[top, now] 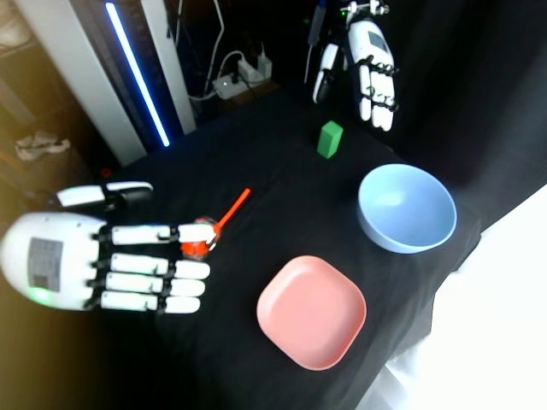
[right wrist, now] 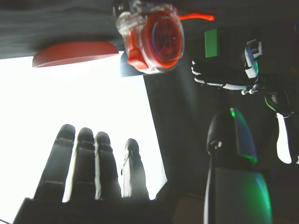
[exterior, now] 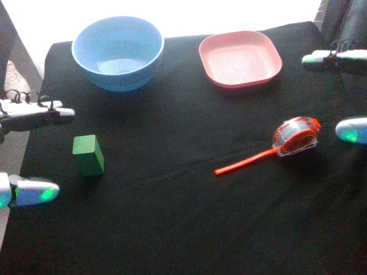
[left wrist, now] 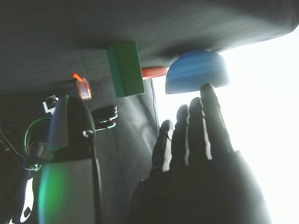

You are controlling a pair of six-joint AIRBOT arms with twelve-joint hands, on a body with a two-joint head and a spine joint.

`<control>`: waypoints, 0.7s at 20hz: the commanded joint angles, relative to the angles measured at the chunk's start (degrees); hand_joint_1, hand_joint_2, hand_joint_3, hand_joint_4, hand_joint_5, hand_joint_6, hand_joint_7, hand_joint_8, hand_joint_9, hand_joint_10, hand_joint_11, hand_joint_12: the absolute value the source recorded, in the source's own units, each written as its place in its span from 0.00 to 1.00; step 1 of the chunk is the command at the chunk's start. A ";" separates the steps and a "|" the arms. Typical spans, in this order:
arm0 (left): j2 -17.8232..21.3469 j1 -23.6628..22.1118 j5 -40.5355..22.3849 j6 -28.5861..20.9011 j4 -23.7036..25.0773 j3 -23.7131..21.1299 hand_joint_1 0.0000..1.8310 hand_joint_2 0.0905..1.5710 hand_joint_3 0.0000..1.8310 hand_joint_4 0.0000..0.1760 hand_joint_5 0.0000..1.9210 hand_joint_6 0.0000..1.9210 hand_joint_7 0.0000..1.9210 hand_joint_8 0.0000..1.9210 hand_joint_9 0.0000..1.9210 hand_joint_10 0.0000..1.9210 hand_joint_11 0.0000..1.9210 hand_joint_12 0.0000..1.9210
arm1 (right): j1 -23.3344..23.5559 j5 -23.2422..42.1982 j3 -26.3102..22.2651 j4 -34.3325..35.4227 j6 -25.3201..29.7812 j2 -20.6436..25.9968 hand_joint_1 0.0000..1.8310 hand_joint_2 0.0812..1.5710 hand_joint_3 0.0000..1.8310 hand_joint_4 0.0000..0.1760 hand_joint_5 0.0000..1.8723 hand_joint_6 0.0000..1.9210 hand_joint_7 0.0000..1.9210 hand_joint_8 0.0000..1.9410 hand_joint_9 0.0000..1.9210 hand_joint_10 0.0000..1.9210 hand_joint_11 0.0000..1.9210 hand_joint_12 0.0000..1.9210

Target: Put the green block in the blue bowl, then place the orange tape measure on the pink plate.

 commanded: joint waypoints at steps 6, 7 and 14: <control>-3.89 -6.32 -1.97 -1.27 3.31 3.59 0.47 0.60 0.00 0.04 0.23 0.00 0.19 0.00 0.18 0.00 0.02 0.39 | 0.70 6.58 0.78 2.44 0.52 -0.55 0.42 0.67 0.00 0.54 0.21 0.01 0.14 0.00 0.15 0.01 0.02 0.39; -4.59 -7.94 -0.40 -1.32 4.53 4.21 0.49 0.59 0.00 0.01 0.24 0.00 0.21 0.00 0.20 0.01 0.04 0.40 | 0.70 6.58 0.82 2.37 0.52 -0.55 0.43 0.68 0.00 0.51 0.21 0.01 0.14 0.00 0.15 0.01 0.02 0.38; -8.00 -12.93 6.44 -1.32 7.60 7.65 0.55 0.62 0.00 0.00 0.32 0.00 0.44 0.01 0.39 0.03 0.10 0.65 | 0.69 6.57 0.88 2.09 0.52 -0.82 0.45 0.70 0.00 0.23 0.24 0.00 0.15 0.00 0.16 0.00 0.00 0.40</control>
